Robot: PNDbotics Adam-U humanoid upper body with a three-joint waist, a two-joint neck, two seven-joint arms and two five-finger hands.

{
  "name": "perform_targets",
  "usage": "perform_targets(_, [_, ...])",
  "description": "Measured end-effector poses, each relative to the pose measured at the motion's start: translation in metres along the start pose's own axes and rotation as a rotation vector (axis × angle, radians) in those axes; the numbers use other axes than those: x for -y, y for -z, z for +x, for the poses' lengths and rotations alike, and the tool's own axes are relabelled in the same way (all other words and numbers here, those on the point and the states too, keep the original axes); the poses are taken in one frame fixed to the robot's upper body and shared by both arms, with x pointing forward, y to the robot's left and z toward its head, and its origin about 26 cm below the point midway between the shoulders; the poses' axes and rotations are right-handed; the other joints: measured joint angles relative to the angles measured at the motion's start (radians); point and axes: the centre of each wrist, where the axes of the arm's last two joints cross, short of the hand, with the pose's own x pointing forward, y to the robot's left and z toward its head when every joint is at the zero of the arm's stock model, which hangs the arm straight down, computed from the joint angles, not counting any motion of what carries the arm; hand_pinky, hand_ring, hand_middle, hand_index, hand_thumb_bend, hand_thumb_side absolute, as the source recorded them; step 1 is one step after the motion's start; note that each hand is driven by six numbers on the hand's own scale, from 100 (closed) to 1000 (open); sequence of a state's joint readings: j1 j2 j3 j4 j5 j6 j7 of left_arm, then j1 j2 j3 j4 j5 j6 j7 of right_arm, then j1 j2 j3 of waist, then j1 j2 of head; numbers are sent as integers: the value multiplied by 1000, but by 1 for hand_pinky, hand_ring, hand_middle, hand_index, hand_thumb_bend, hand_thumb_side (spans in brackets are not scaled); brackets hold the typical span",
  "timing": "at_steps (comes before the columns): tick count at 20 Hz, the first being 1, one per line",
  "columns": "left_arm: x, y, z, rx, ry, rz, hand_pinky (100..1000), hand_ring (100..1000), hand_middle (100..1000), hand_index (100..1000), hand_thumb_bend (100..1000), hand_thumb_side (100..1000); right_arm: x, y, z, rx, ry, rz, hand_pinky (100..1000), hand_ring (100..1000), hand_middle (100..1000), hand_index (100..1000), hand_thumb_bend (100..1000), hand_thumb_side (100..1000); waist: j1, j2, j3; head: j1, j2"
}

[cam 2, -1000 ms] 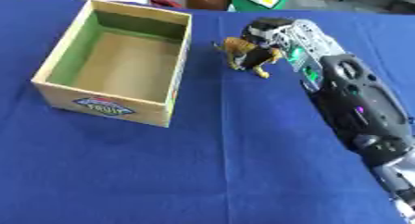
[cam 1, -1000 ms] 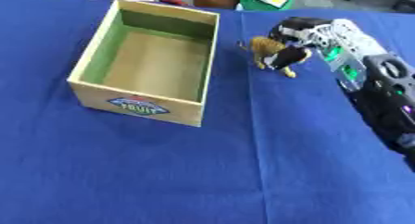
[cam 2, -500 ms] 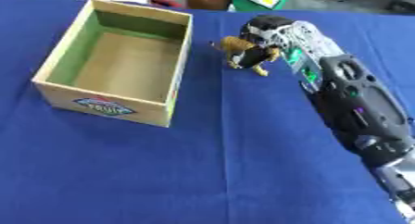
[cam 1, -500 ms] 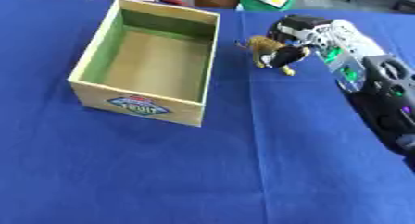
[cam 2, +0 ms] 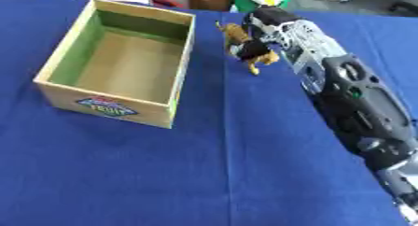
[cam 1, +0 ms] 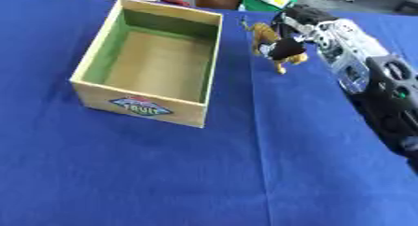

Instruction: Pick up objects on the table and place them in the box.

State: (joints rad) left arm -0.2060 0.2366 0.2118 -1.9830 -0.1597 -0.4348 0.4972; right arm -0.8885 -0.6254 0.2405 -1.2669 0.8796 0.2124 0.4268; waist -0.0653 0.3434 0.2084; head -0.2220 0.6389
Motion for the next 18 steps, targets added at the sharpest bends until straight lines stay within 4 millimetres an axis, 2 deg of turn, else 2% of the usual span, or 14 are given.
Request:
perform_targets(4, [0,0,0,-1,0,1,579,602,569,776,100,711,10,-5,5,19,8,-54,683,605,433,456,100,512,-3,-5,0,0,-3])
perform_targets(11, [0,0,0,-2,1,3,578,601,568,775,100,710,52,-17,21,82,10,-181,691,602,437,466,100,489,-8,-13,-3,-1,-3])
perform_targets(18, [0,0,0,-4,2,5,578,602,568,775,100,710,93,-28,46,158,26,-293,694,603,442,471,100,481,-15,-24,0,-2,-3])
